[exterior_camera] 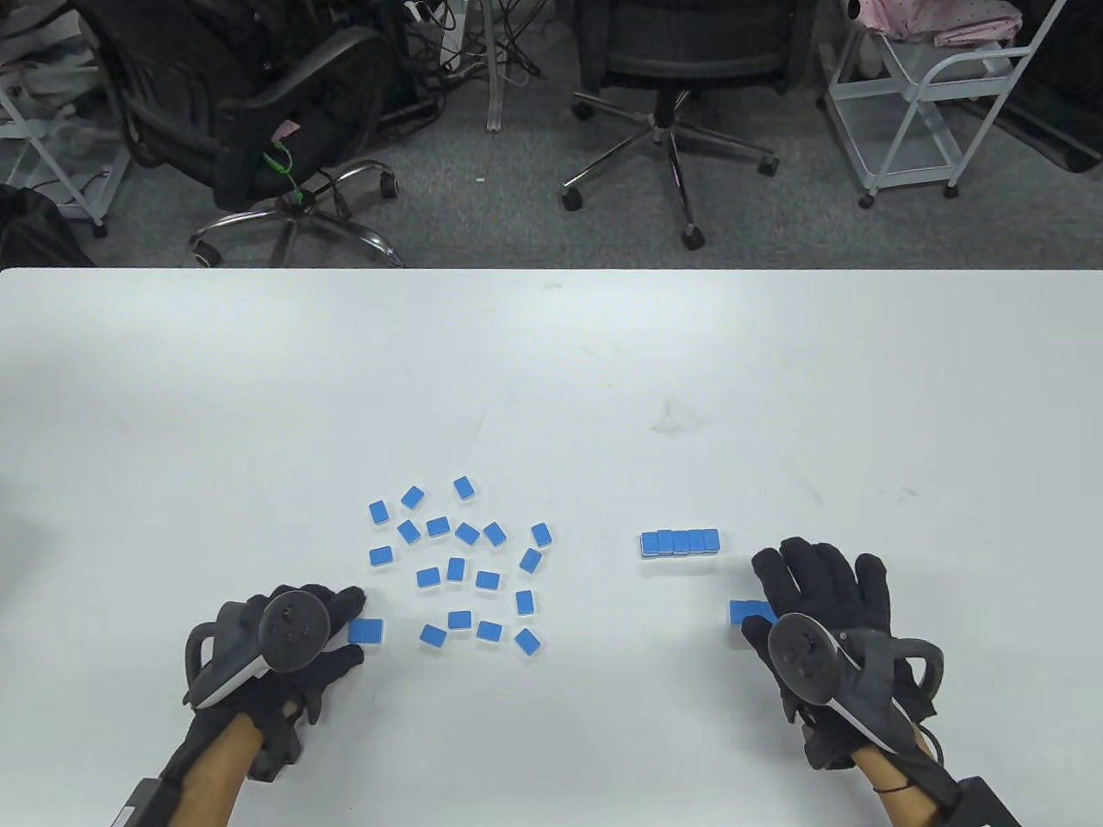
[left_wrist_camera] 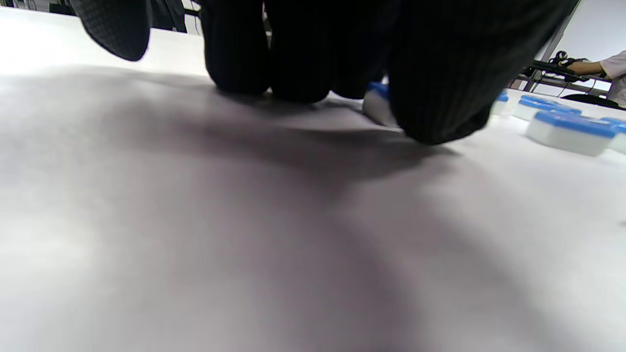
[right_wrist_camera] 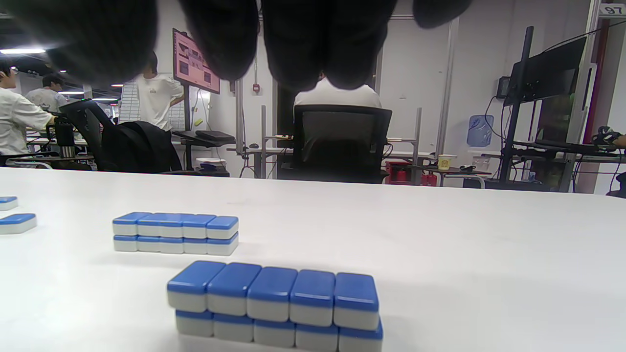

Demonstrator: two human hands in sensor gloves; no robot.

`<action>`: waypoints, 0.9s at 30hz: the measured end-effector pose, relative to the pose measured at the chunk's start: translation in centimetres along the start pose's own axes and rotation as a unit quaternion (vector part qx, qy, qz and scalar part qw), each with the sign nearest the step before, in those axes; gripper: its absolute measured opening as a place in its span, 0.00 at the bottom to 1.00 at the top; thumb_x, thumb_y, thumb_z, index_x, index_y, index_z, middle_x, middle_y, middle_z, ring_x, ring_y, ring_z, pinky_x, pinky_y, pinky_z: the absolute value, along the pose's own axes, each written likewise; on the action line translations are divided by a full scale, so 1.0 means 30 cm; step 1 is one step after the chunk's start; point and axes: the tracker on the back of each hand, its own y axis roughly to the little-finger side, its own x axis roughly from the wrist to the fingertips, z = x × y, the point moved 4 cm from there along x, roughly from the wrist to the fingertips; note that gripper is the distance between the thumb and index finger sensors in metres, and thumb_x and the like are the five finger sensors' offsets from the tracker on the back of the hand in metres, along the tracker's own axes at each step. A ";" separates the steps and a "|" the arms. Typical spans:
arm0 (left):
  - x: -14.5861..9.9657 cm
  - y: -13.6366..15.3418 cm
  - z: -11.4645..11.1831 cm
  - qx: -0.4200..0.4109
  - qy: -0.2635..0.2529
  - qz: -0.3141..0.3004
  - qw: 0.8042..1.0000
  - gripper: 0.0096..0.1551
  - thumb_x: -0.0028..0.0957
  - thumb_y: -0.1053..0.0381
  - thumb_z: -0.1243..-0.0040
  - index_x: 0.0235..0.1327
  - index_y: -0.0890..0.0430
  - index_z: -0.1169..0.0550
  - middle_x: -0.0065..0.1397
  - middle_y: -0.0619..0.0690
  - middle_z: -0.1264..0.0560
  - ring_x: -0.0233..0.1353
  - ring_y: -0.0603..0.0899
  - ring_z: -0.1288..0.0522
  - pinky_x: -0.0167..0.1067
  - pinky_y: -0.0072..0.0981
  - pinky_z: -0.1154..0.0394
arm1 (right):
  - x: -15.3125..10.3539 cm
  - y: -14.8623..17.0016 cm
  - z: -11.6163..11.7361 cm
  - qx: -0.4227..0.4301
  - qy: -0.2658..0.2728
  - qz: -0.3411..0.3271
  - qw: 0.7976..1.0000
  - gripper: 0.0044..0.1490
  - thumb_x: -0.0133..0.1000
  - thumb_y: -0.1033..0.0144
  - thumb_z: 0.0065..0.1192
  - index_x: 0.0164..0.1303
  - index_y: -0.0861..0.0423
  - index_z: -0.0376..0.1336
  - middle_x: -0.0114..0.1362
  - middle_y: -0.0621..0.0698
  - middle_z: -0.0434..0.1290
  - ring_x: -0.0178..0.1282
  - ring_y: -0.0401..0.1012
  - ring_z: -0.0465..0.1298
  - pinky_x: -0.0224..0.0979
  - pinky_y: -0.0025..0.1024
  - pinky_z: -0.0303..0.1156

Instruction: Build mahjong tile wall

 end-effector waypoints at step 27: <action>0.273 -0.133 0.071 0.154 0.003 -0.062 0.986 0.33 0.54 0.50 0.35 0.68 0.23 0.34 0.71 0.36 0.27 0.60 0.53 0.19 0.66 0.60 0.22 | -0.012 -0.014 -0.013 0.001 0.005 -0.010 1.000 0.44 0.42 0.41 0.59 0.70 0.42 0.56 0.82 0.50 0.61 0.82 0.52 0.61 0.83 0.63 0.47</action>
